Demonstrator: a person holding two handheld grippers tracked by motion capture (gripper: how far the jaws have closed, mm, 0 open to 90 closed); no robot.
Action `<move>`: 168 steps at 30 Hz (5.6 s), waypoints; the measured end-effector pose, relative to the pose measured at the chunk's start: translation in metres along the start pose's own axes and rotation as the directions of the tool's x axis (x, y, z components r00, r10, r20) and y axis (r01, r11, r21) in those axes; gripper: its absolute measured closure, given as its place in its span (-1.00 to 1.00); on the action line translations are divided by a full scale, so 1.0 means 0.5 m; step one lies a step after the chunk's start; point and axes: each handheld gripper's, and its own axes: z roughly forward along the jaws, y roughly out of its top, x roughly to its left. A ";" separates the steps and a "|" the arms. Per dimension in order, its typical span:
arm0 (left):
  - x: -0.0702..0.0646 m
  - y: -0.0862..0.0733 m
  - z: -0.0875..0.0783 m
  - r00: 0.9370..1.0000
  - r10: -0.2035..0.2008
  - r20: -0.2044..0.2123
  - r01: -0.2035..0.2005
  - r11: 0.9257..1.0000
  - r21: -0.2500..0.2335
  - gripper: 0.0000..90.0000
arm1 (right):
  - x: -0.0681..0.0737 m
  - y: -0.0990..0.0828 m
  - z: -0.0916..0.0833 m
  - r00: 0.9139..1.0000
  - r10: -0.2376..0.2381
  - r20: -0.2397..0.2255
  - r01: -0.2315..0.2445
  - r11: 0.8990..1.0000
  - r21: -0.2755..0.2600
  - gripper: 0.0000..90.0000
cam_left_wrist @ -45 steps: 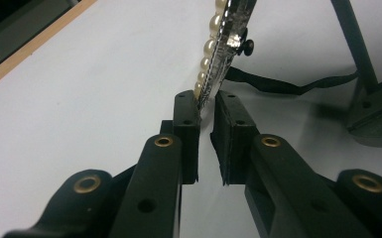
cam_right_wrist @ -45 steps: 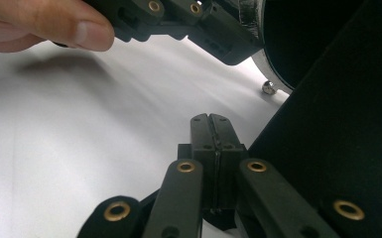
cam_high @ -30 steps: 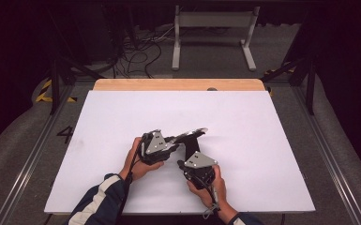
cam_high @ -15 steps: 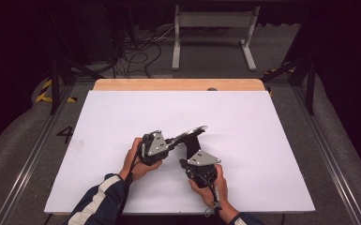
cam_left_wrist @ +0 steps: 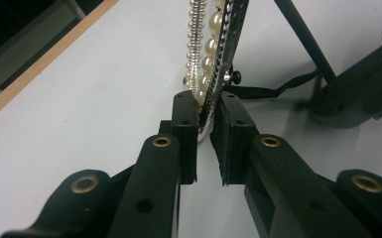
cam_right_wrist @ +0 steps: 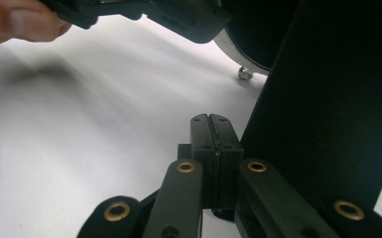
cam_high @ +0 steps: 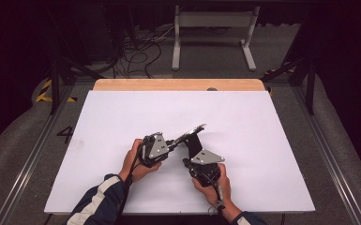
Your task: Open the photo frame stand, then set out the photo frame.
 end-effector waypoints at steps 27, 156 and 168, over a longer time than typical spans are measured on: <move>0.007 -0.001 0.026 0.999 -0.021 0.027 0.022 1.000 -0.022 0.75 | -0.021 0.001 -0.012 1.000 0.027 0.001 -0.027 1.000 -0.004 1.00; -0.082 0.030 0.028 0.994 0.067 0.089 -0.063 0.997 -0.042 0.56 | -0.148 -0.030 -0.041 1.000 -0.012 -0.009 0.013 0.990 0.139 1.00; -0.092 0.036 0.038 0.993 0.027 0.111 -0.021 0.998 -0.057 0.54 | -0.169 -0.033 -0.036 1.000 0.008 0.025 -0.011 0.992 0.128 1.00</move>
